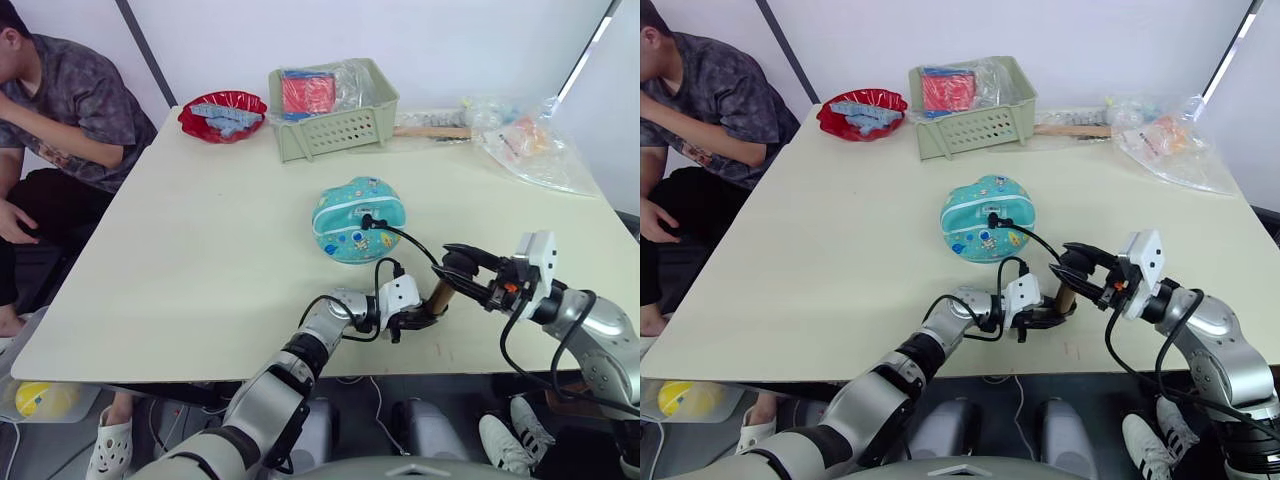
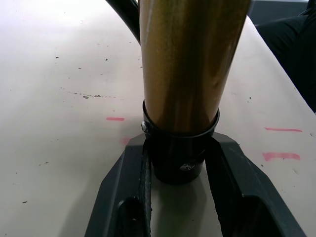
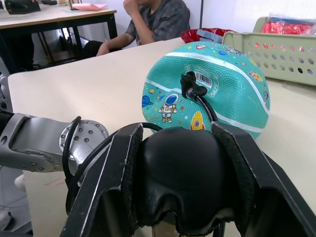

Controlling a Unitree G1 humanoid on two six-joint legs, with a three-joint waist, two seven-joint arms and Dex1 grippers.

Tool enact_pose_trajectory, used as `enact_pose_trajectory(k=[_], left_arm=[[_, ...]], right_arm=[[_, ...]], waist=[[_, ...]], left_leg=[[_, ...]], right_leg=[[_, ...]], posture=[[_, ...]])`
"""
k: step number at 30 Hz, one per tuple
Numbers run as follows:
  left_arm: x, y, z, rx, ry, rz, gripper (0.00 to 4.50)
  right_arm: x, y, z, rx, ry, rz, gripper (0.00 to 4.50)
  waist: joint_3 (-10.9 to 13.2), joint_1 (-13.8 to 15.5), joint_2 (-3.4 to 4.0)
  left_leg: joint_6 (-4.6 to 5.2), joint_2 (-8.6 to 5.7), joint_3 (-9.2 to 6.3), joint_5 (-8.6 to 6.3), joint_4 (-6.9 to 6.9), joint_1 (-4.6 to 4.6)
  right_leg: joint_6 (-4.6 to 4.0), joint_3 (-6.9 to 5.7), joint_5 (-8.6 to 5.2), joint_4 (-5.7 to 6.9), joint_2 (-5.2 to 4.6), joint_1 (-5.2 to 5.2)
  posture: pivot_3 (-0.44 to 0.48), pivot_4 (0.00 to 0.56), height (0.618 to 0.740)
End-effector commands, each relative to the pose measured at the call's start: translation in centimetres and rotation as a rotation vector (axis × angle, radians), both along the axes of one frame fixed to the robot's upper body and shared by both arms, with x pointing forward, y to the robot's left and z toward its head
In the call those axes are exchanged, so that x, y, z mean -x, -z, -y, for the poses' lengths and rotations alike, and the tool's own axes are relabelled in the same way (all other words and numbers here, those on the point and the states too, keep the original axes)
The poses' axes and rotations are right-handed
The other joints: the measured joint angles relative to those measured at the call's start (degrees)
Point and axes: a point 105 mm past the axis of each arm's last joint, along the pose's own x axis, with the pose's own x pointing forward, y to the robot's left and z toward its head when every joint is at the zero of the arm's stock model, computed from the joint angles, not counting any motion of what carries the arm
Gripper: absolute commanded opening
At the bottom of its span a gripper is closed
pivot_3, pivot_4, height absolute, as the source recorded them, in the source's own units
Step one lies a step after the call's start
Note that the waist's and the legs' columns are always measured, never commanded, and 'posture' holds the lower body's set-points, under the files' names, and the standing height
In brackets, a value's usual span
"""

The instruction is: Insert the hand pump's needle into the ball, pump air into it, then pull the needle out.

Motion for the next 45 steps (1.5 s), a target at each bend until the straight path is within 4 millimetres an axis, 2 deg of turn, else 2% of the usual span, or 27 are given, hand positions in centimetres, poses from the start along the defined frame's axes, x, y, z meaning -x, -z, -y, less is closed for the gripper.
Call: enact_pose_trajectory(k=[1,5,11,17,20,23,30,34,38,45], left_arm=[[1.2,2.4,-1.1,-0.076,0.009,-0.069,1.09],[1.2,2.5,-1.1,-0.079,0.011,-0.069,1.09],[1.3,2.5,-0.9,-0.080,0.017,-0.069,1.09],[1.3,2.6,-0.9,-0.080,0.016,-0.070,1.09],[1.4,2.7,-0.9,-0.081,0.017,-0.071,1.09],[1.4,2.7,-0.8,-0.080,0.018,-0.071,1.09],[1.5,2.7,-0.8,-0.078,0.018,-0.069,1.09],[1.4,2.7,-0.8,-0.076,0.015,-0.066,1.09],[1.4,2.7,-1.0,-0.078,0.013,-0.066,1.09],[1.4,2.6,-1.1,-0.077,0.015,-0.063,1.09]], right_arm=[[-0.2,-3.4,1.2,-0.020,0.023,0.049,1.72],[-0.1,-7.8,2.4,-0.054,0.009,0.100,1.72],[0.7,-13.6,3.6,-0.095,-0.028,0.161,1.72],[1.4,-17.4,4.1,-0.134,-0.045,0.207,1.72],[1.6,-17.8,4.2,-0.120,-0.054,0.193,1.72],[1.2,-16.2,4.2,-0.085,-0.043,0.132,1.72],[-0.2,-9.1,3.6,0.019,0.003,0.033,1.72],[-0.5,-4.0,3.5,0.036,0.040,-0.049,1.72],[-0.4,-0.1,3.4,0.049,0.075,-0.092,1.72],[0.0,3.1,2.4,0.067,0.078,-0.102,1.72]], waist=[[0.1,0.0,0.04],[0.4,0.1,0.44],[0.6,0.1,0.50],[0.6,0.1,0.52],[0.6,0.1,0.55],[0.6,0.1,0.56],[0.4,0.2,0.36],[0.3,0.1,0.28],[0.1,0.0,0.04],[0.0,0.0,0.03]], left_leg=[[0.00,-0.01,0.00,0.00,0.00,-0.01],[0.00,-0.03,0.00,0.00,0.00,-0.16],[0.02,-0.07,-0.03,-0.01,0.00,-0.30],[0.07,-0.07,-0.04,-0.04,0.00,-0.41],[0.08,-0.06,-0.07,-0.04,0.02,-0.70],[0.12,-0.09,-0.05,-0.06,0.04,-0.94],[0.21,-0.09,-0.04,-0.11,0.05,-0.81],[0.21,-0.08,-0.02,-0.11,0.09,-0.66],[0.20,0.01,-0.06,-0.12,-0.01,-0.18],[0.20,0.02,-0.02,-0.12,-0.04,0.02]], right_leg=[[0.00,0.00,0.00,0.00,-0.02,0.00],[-0.02,0.00,0.01,-0.02,-0.04,-0.12],[-0.16,-0.06,0.11,-0.11,-0.09,-0.18],[-0.18,-0.11,0.18,-0.27,-0.11,-0.19],[-0.12,-0.13,0.26,-0.37,-0.11,-0.38],[-0.10,-0.09,0.31,-0.40,-0.13,-0.59],[-0.01,-0.10,0.36,-0.57,-0.13,-0.42],[0.07,-0.08,0.38,-0.57,-0.11,-0.30],[0.14,-0.12,0.29,-0.63,0.00,0.15],[0.24,-0.06,0.23,-0.64,0.00,0.31]], posture=[[0.000,0.150,0.738],[0.000,0.150,0.738],[0.000,0.150,0.738],[0.000,0.150,0.738],[0.000,0.150,0.738],[0.000,0.150,0.738],[0.000,0.150,0.738],[0.000,0.150,0.738],[0.000,0.150,0.738],[0.000,0.150,0.738]])
